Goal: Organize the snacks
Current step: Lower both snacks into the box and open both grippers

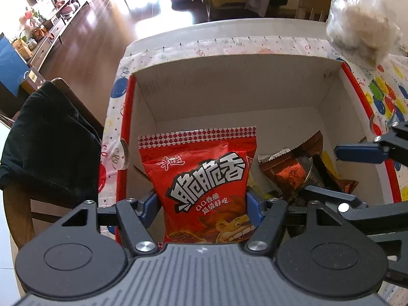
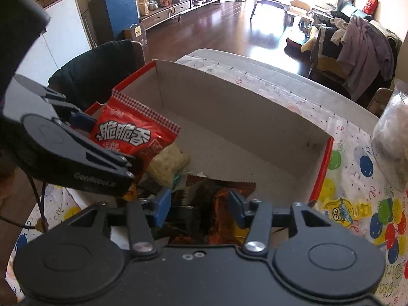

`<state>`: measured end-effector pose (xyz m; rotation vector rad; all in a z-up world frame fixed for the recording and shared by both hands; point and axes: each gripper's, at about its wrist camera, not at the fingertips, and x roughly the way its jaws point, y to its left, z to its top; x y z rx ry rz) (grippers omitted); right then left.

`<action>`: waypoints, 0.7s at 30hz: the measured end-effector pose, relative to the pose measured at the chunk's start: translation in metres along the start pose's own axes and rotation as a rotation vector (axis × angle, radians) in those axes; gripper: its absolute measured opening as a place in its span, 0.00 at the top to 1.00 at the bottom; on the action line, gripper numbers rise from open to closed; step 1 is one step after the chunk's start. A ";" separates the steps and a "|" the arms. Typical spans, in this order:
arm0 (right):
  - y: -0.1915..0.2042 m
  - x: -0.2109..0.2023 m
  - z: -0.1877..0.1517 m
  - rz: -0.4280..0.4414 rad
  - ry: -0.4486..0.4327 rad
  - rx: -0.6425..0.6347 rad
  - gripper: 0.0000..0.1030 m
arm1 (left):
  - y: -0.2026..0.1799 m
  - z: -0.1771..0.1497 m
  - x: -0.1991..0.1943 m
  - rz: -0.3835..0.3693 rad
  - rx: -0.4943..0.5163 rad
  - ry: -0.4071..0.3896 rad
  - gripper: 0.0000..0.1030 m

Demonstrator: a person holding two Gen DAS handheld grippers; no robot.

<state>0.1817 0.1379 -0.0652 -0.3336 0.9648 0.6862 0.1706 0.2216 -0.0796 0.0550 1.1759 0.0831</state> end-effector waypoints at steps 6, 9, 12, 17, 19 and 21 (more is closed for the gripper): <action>-0.005 -0.007 -0.004 -0.010 -0.005 0.021 0.41 | 0.001 -0.003 0.001 0.001 -0.021 0.005 0.33; -0.005 -0.014 -0.006 -0.008 -0.020 0.032 0.39 | 0.002 -0.006 -0.005 -0.004 -0.026 -0.011 0.32; -0.007 -0.025 -0.008 -0.003 -0.042 0.038 0.35 | 0.004 -0.007 -0.013 -0.006 -0.043 -0.030 0.30; -0.012 -0.046 -0.012 0.001 -0.083 0.050 0.29 | 0.004 -0.013 -0.033 -0.021 -0.061 -0.075 0.30; -0.015 -0.055 -0.011 0.002 -0.102 0.057 0.27 | 0.003 -0.015 -0.044 -0.026 -0.069 -0.106 0.29; -0.020 -0.066 -0.013 0.009 -0.124 0.067 0.25 | 0.000 -0.016 -0.055 -0.033 -0.079 -0.144 0.28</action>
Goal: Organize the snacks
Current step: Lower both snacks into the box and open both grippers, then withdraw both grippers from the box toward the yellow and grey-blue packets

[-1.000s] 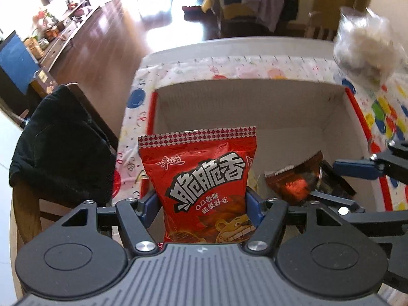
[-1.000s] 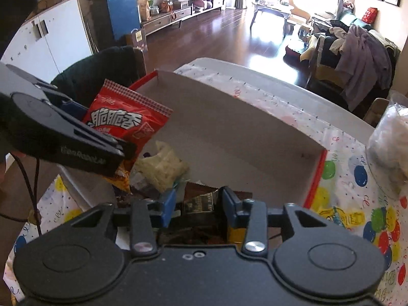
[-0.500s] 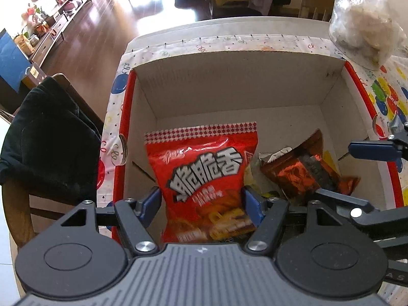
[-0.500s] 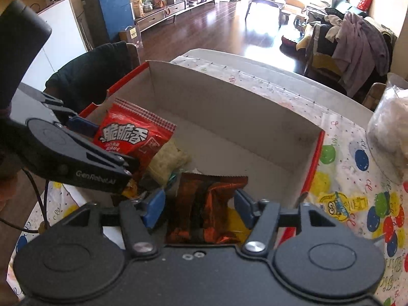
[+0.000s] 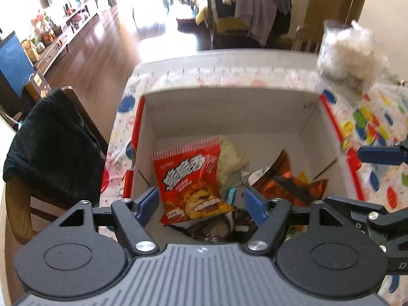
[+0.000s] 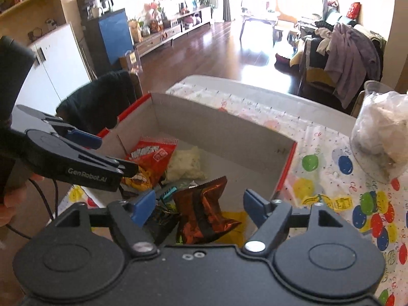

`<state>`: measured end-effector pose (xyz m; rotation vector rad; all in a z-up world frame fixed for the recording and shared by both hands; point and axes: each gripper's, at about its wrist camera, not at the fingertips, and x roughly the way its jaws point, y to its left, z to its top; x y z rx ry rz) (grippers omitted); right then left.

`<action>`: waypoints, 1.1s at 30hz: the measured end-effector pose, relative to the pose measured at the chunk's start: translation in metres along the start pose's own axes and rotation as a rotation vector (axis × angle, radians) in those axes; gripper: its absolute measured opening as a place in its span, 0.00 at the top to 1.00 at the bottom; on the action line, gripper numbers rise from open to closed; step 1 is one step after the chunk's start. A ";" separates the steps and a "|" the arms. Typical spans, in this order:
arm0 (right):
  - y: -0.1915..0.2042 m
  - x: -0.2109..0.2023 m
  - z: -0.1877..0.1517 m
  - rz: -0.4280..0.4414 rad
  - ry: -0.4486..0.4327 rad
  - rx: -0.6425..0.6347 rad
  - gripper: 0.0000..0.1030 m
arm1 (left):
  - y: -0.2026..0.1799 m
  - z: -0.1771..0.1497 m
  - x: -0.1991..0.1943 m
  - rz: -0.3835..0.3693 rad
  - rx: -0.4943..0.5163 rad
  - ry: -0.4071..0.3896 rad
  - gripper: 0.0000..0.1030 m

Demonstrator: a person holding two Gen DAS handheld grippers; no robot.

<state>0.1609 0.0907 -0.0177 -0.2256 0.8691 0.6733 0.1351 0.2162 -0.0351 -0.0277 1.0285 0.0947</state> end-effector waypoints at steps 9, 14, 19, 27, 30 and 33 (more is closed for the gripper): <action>-0.028 -0.045 -0.009 -0.004 -0.078 0.051 0.16 | -0.031 0.004 -0.045 -0.066 0.006 -0.148 0.23; -0.049 -0.063 -0.021 -0.024 -0.096 0.076 0.08 | -0.058 0.004 -0.061 -0.072 0.024 -0.234 0.16; -0.075 -0.082 -0.033 -0.050 -0.120 0.098 0.05 | -0.088 0.007 -0.063 -0.108 0.031 -0.256 0.16; -0.125 -0.101 -0.060 -0.111 -0.111 0.137 0.00 | -0.147 0.008 -0.050 -0.160 0.046 -0.245 0.12; -0.150 -0.106 -0.075 -0.128 -0.085 0.152 0.00 | -0.174 0.007 -0.039 -0.183 0.068 -0.211 0.12; -0.178 -0.112 -0.092 -0.156 -0.053 0.169 0.00 | -0.201 0.004 -0.027 -0.203 0.090 -0.173 0.12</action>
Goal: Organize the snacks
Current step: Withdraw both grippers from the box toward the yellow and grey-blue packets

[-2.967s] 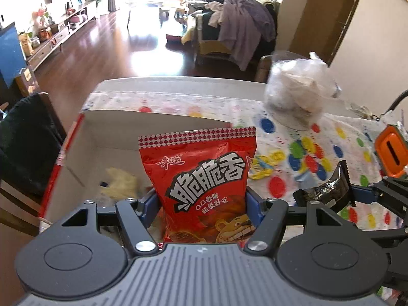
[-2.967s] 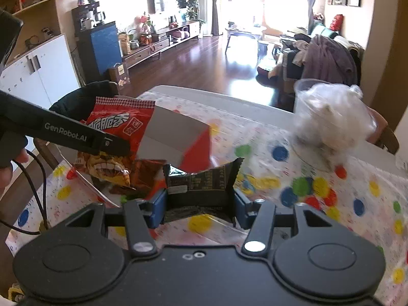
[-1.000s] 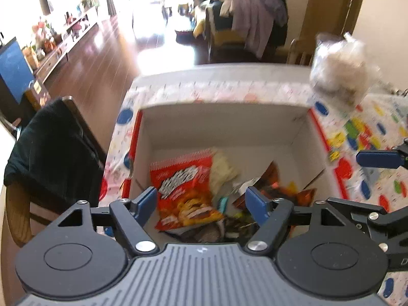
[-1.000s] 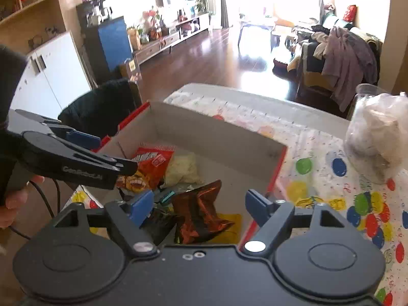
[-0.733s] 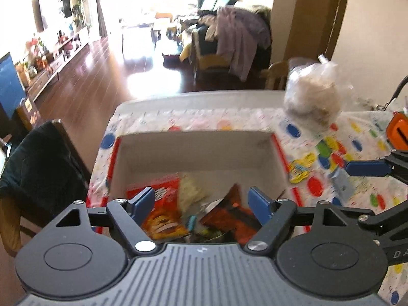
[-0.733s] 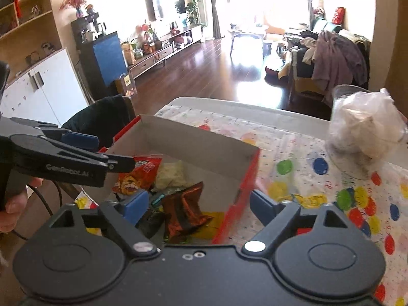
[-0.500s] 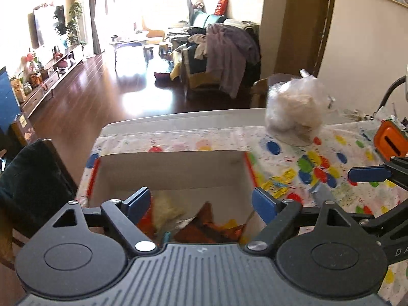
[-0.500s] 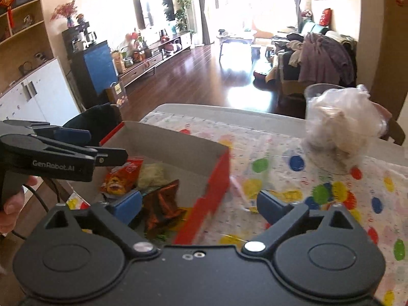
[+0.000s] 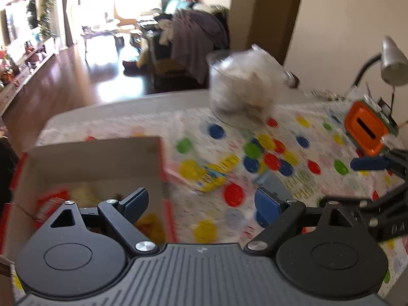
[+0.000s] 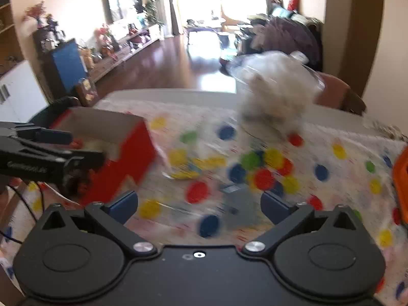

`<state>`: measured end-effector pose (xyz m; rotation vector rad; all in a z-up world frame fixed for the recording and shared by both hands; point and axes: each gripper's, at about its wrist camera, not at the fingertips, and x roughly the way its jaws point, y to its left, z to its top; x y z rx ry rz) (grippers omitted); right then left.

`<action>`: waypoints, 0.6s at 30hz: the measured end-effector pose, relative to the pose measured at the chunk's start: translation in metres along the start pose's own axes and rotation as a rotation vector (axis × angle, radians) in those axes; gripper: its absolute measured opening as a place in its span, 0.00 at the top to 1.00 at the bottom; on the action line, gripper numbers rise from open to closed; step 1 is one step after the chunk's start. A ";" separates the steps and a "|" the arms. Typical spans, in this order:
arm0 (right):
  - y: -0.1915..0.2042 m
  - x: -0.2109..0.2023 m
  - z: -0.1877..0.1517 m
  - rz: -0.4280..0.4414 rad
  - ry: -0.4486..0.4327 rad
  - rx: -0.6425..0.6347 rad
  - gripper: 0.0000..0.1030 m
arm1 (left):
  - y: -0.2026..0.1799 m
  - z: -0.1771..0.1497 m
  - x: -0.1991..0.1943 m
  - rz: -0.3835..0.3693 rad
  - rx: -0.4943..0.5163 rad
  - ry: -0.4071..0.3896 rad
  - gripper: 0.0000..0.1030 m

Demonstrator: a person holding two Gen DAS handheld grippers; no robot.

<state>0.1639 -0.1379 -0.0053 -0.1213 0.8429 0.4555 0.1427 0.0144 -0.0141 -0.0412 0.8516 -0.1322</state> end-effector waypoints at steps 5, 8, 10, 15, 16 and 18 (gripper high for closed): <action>-0.047 0.006 -0.010 -0.034 0.036 0.050 0.00 | -0.035 -0.004 0.030 -0.016 0.009 0.062 0.12; -0.063 0.016 -0.013 -0.040 0.058 0.041 0.00 | -0.048 -0.003 0.045 -0.007 0.003 0.088 0.12; -0.068 0.024 -0.016 -0.034 0.073 0.021 0.00 | -0.053 0.000 0.055 -0.012 0.027 0.102 0.12; -0.075 0.044 -0.018 0.026 0.112 -0.080 0.00 | -0.056 0.016 0.084 -0.034 0.115 0.145 0.12; -0.074 0.048 -0.018 0.035 0.120 -0.105 0.00 | -0.055 0.020 0.090 -0.034 0.135 0.158 0.12; -0.073 0.059 -0.017 0.052 0.134 -0.142 0.00 | -0.055 0.027 0.103 -0.030 0.181 0.178 0.12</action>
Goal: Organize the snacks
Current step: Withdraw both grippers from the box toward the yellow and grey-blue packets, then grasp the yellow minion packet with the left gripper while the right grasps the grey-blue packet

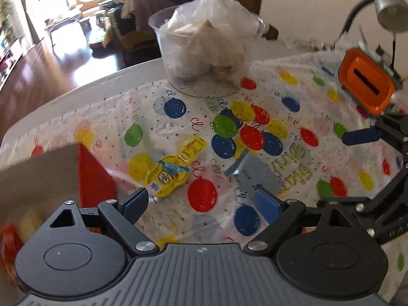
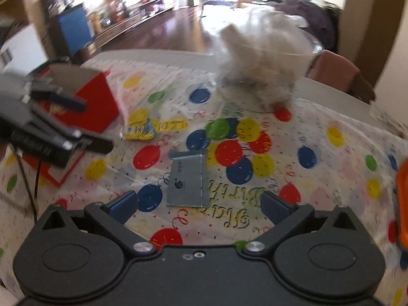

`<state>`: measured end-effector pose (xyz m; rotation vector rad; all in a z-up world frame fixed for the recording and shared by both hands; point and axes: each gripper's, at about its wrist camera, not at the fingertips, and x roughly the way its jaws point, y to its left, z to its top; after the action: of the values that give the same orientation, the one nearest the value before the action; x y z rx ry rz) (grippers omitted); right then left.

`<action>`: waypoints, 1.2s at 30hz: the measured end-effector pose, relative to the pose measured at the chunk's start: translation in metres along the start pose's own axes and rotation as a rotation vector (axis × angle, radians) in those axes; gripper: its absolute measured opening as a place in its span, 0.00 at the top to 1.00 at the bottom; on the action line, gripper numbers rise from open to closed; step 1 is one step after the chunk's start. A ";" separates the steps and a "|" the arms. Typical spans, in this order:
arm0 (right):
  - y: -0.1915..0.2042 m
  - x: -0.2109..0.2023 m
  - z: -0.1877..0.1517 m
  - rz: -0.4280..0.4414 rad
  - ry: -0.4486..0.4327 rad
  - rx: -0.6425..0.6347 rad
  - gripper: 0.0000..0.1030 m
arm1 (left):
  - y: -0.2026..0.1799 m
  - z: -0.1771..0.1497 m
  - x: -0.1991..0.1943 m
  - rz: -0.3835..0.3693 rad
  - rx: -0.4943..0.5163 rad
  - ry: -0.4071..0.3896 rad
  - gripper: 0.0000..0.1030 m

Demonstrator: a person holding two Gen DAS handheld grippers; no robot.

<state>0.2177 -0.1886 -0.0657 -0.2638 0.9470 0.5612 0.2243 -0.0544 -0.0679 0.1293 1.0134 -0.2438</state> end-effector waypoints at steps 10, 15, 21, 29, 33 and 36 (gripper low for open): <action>-0.005 0.055 0.009 0.062 0.064 -0.033 0.07 | 0.007 0.032 0.062 -0.011 0.185 0.139 0.12; -0.007 0.077 0.015 0.074 0.079 -0.023 0.16 | 0.009 0.042 0.089 0.000 0.235 0.204 0.18; -0.004 0.098 0.021 0.082 0.099 -0.022 0.24 | 0.009 0.043 0.118 0.043 0.289 0.309 0.24; 0.000 0.111 0.026 0.073 0.105 -0.036 0.35 | 0.026 0.042 0.136 0.040 0.235 0.355 0.24; 0.005 0.114 0.024 0.045 0.109 -0.055 0.42 | 0.032 0.041 0.134 0.014 0.195 0.339 0.29; 0.006 0.116 0.023 0.035 0.113 -0.053 0.47 | 0.037 0.039 0.131 -0.009 0.158 0.329 0.39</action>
<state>0.2836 -0.1345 -0.1484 -0.3304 1.0489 0.6088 0.3326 -0.0464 -0.1595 0.3162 1.3218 -0.3172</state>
